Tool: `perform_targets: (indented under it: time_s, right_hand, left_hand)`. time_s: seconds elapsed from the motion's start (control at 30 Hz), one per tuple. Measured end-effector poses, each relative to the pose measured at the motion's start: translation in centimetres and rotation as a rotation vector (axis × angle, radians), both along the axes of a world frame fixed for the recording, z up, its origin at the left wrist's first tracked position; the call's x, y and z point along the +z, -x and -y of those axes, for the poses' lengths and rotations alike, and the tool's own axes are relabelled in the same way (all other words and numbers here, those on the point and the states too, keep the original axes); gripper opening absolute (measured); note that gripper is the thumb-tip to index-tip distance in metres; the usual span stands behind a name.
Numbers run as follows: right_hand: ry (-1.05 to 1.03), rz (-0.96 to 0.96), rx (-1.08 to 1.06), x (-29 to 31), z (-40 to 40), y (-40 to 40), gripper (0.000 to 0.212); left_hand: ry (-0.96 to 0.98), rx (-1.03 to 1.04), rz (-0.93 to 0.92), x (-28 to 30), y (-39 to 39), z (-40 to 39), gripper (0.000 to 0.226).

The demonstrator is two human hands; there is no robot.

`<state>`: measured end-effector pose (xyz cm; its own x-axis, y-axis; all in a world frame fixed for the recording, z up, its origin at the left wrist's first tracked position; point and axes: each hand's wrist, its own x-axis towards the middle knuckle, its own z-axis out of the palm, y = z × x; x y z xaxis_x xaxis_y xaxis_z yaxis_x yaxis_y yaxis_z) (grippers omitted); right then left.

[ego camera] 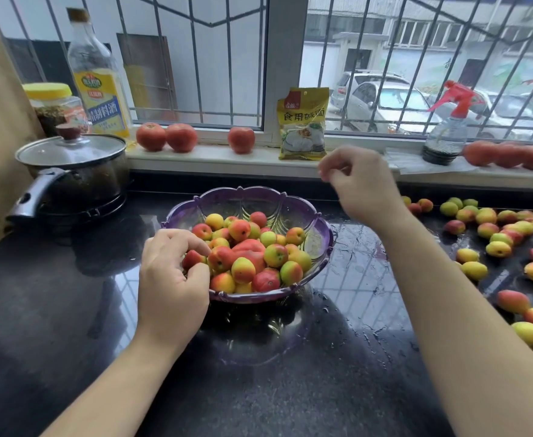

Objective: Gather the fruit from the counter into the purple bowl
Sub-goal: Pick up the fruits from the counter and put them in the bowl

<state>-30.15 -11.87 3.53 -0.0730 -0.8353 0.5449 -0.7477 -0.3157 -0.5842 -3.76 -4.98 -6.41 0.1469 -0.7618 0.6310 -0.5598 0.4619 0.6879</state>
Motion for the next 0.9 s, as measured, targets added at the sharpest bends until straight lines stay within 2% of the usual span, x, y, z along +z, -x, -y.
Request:
perform_targets:
  time_s: [0.1, 0.17, 0.27, 0.37, 0.43, 0.53, 0.57, 0.67, 0.73, 0.8, 0.9]
  right_hand:
    - [0.006, 0.176, -0.220, -1.8, 1.7, 3.5, 0.026]
    - [-0.073, 0.201, -0.356, -4.2, 2.6, 5.7, 0.031]
    - [-0.230, 0.057, -0.468, -7.9, 3.1, 7.7, 0.044]
    - [-0.384, -0.130, -0.418, -10.2, 3.7, 8.1, 0.067]
    - [-0.475, -0.210, -0.398, -10.4, 4.3, 7.9, 0.072]
    - [-0.528, -0.269, -0.424, -10.0, 4.6, 7.4, 0.069]
    - [-0.454, -0.228, -0.437, -10.0, 4.3, 7.3, 0.065]
    - [-0.036, 0.054, -0.560, -9.9, 2.8, 7.4, 0.038]
    - [0.048, 0.121, -0.661, -9.9, 2.1, 8.0, 0.025]
    - [-0.133, 0.077, -0.670, -10.0, 2.0, 8.3, 0.027]
    - [-0.465, -0.174, -0.595, -10.2, 2.0, 7.9, 0.035]
  left_hand:
    - [-0.009, -0.001, -0.005, 0.0, 0.1, 0.0, 0.022]
    - [-0.013, 0.001, -0.002, 0.0, 0.1, 0.0, 0.023]
    - [-0.015, 0.009, 0.001, 0.0, 0.1, 0.0, 0.022]
    - [-0.007, 0.008, 0.001, -0.1, 0.2, 0.0, 0.022]
    - [-0.001, 0.006, -0.003, -0.1, 0.2, 0.0, 0.023]
    - [-0.011, 0.005, -0.004, -0.1, 0.2, 0.1, 0.023]
    - [-0.013, 0.004, -0.002, -0.1, 0.2, 0.0, 0.023]
    - [-0.013, 0.001, 0.003, 0.1, 0.2, -0.1, 0.023]
    - [-0.018, 0.002, 0.004, 0.1, 0.2, -0.1, 0.023]
    - [-0.019, 0.002, 0.003, 0.1, 0.2, -0.1, 0.022]
    - [-0.015, -0.005, 0.003, 0.1, 0.1, -0.1, 0.022]
